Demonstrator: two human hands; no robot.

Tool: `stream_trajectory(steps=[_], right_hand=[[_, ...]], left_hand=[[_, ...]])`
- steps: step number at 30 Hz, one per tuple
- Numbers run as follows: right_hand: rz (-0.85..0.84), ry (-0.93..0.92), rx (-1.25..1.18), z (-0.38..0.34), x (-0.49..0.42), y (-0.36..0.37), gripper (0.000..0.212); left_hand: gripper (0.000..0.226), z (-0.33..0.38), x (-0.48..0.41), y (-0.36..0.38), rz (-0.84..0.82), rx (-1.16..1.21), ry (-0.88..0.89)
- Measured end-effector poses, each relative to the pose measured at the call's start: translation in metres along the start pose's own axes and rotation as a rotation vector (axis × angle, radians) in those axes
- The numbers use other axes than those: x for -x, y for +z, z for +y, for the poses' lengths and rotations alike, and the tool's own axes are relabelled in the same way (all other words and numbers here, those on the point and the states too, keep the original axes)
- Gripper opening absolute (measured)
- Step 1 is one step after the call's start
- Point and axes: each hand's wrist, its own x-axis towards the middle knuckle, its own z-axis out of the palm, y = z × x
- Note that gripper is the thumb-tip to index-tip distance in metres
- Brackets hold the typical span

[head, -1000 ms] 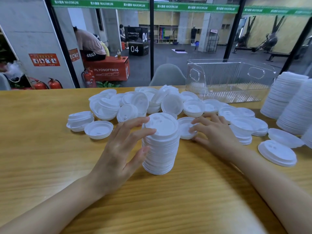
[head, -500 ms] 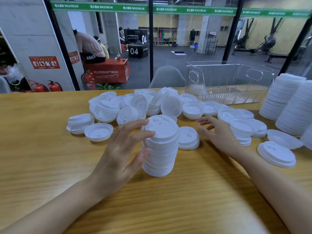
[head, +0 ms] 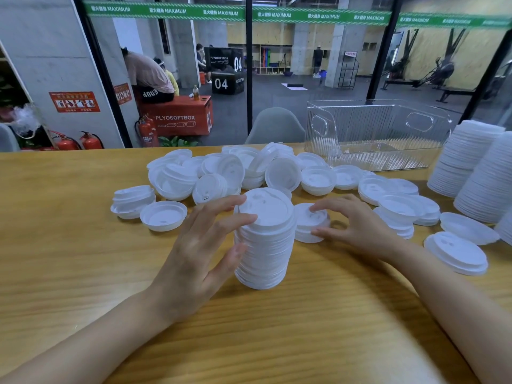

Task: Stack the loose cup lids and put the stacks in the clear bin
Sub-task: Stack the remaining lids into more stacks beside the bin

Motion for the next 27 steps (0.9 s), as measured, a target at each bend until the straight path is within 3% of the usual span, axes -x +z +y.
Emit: stream_trajectory(steps=[3, 8, 11, 17, 27], right_hand=[[0.073, 0.024, -0.038, -0.004, 0.000, -0.002, 0.048], [0.267, 0.014, -0.294, -0.027, -0.002, -0.006, 0.025], [0.341, -0.076, -0.445, -0.054, 0.000, -0.010, 0.029], [0.285, -0.297, -0.401, -0.100, 0.010, -0.006, 0.035], [0.205, -0.308, -0.325, -0.098, 0.011, 0.003, 0.040]], left_hand=[[0.033, 0.000, 0.000, 0.000, -0.001, 0.001, 0.003], [0.041, -0.001, 0.000, 0.002, 0.027, 0.037, 0.012], [0.047, -0.001, -0.001, 0.002, 0.068, 0.075, 0.010], [0.051, 0.000, -0.002, 0.002, 0.139, 0.059, -0.006], [0.039, 0.001, -0.002, 0.002, 0.058, -0.018, 0.018]])
